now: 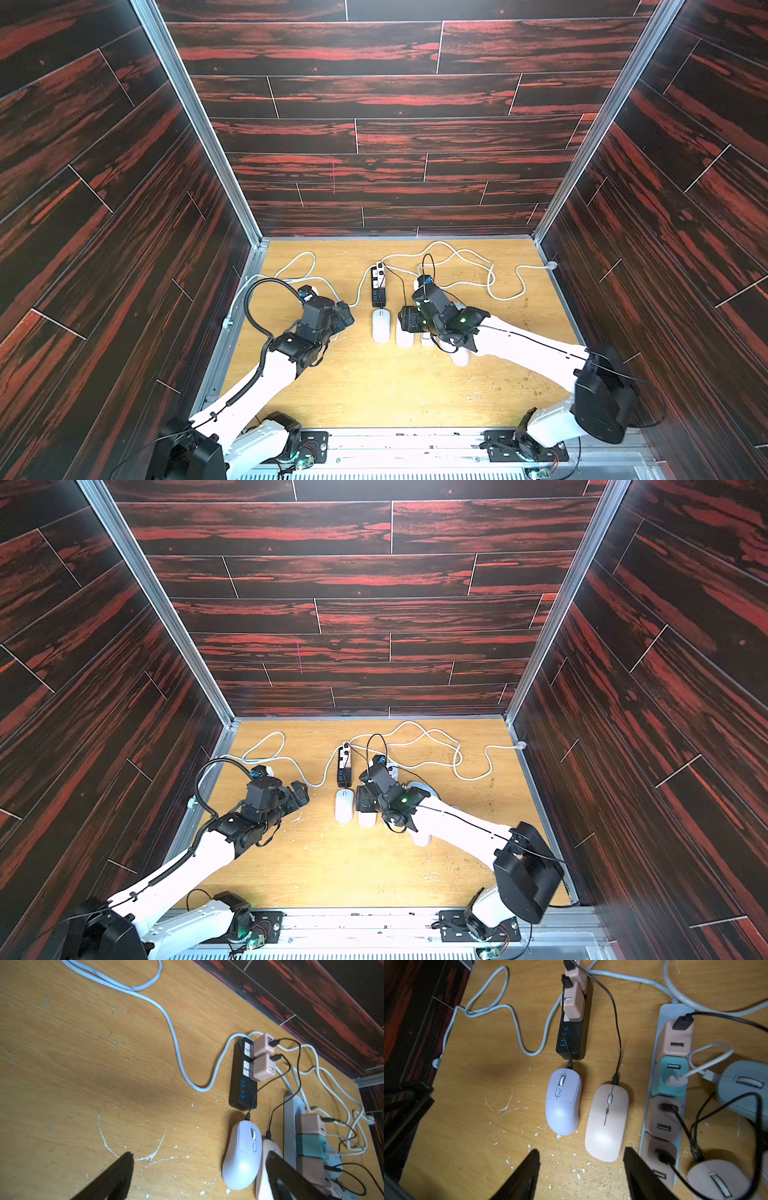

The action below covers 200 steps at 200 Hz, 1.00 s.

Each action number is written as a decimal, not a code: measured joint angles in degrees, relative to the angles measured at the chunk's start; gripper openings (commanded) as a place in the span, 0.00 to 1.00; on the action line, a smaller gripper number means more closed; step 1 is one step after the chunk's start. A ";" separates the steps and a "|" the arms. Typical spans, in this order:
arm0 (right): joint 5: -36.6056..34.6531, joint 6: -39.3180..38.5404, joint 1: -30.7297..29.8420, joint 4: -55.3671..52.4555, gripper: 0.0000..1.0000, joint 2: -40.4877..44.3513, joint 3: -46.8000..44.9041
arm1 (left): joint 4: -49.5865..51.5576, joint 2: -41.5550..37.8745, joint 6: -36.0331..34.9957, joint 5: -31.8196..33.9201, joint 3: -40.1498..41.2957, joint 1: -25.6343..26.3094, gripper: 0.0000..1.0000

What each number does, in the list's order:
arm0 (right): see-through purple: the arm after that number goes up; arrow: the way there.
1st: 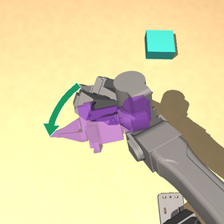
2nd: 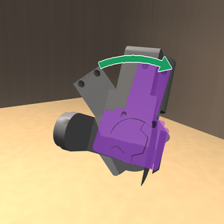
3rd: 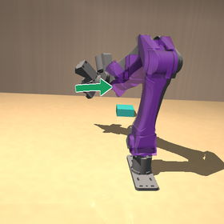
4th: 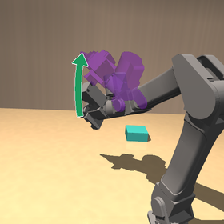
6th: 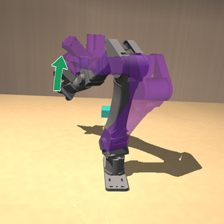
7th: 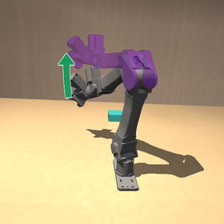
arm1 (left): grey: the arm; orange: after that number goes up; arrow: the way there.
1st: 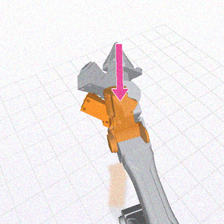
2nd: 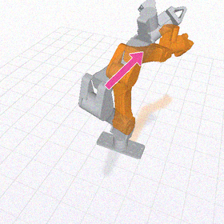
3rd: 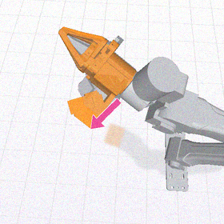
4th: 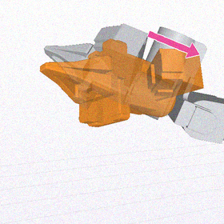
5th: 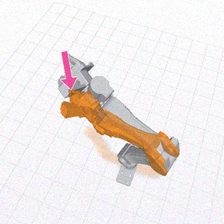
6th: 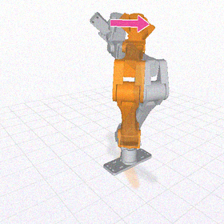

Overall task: Unplug the wireless mouse
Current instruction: Pick up the mouse from the center of the board.

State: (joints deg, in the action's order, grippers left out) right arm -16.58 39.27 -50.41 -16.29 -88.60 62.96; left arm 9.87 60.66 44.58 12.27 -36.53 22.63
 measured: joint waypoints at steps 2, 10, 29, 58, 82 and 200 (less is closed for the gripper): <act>0.04 0.04 0.00 0.00 0.65 -0.39 0.28 | -0.09 -0.09 0.09 -0.02 0.15 -0.15 1.00; 0.26 0.50 0.00 -0.04 0.65 -1.79 1.44 | -0.46 -0.46 0.33 -0.17 0.81 -0.79 1.00; 0.44 1.27 -0.11 -0.24 0.63 -4.87 4.17 | -0.92 -1.01 0.24 -1.42 2.32 -1.90 0.99; 0.87 2.43 -0.22 -1.46 0.63 -9.44 8.74 | -0.44 -1.03 -1.01 -3.15 2.58 -2.21 0.99; 1.03 3.54 -0.28 -2.67 0.65 -15.91 14.82 | -0.44 -2.05 -0.31 -2.69 3.13 -2.29 0.99; -3.45 6.43 -1.84 -17.62 0.84 -37.53 36.98 | 0.04 -9.42 3.21 -4.55 8.24 -8.46 0.99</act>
State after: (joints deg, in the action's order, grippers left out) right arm -20.03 45.69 -52.25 -33.91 -126.13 99.94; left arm 9.91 51.24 47.79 7.73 -28.29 14.17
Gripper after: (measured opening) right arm 0.834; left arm 0.986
